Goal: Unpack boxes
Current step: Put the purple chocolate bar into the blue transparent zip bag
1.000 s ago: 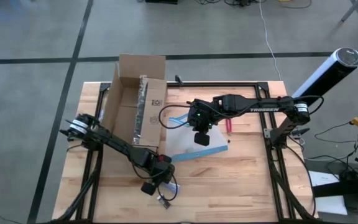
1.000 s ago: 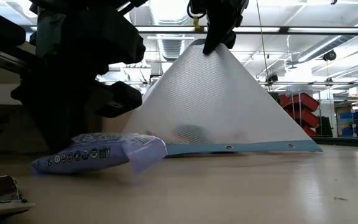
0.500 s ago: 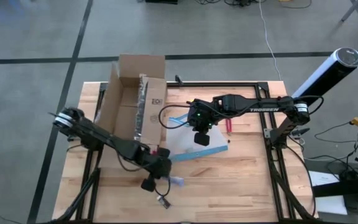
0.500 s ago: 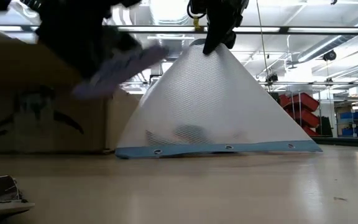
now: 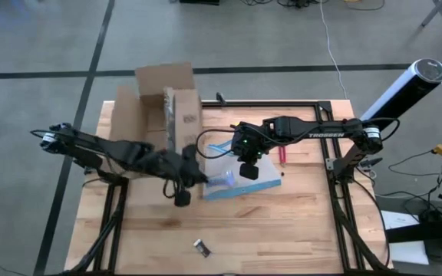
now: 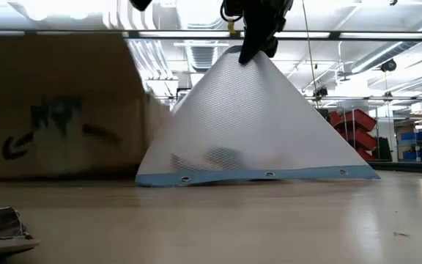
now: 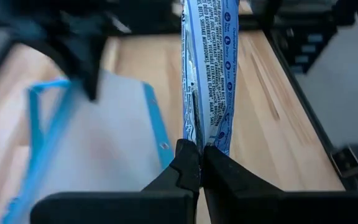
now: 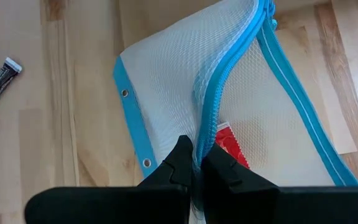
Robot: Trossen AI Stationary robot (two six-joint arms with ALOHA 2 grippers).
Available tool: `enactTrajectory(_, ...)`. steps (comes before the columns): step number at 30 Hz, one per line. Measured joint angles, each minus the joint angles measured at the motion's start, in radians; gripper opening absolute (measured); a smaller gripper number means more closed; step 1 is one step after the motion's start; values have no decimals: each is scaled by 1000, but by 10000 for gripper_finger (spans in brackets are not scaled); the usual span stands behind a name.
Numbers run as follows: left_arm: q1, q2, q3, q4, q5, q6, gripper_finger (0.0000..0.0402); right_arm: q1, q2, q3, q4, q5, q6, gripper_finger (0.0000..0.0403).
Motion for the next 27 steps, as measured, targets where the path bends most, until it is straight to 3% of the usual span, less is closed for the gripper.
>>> enactTrajectory(7, 22, -18, 15, -3, -8, 6, 0, 0, 0, 0, 0, 0, -1, 0)
enactTrajectory(15, 67, -66, 15, -47, -149, 27, 0, 24, 0, 0, 2, 2, 0, 0)
enactTrajectory(23, 227, -139, 16, -189, -167, 25, 0, 74, -9, 0, 8, 2, 21, 0)
enactTrajectory(27, 323, -122, 15, -194, -93, 27, 0, 100, -12, 0, 12, 26, 35, 0)
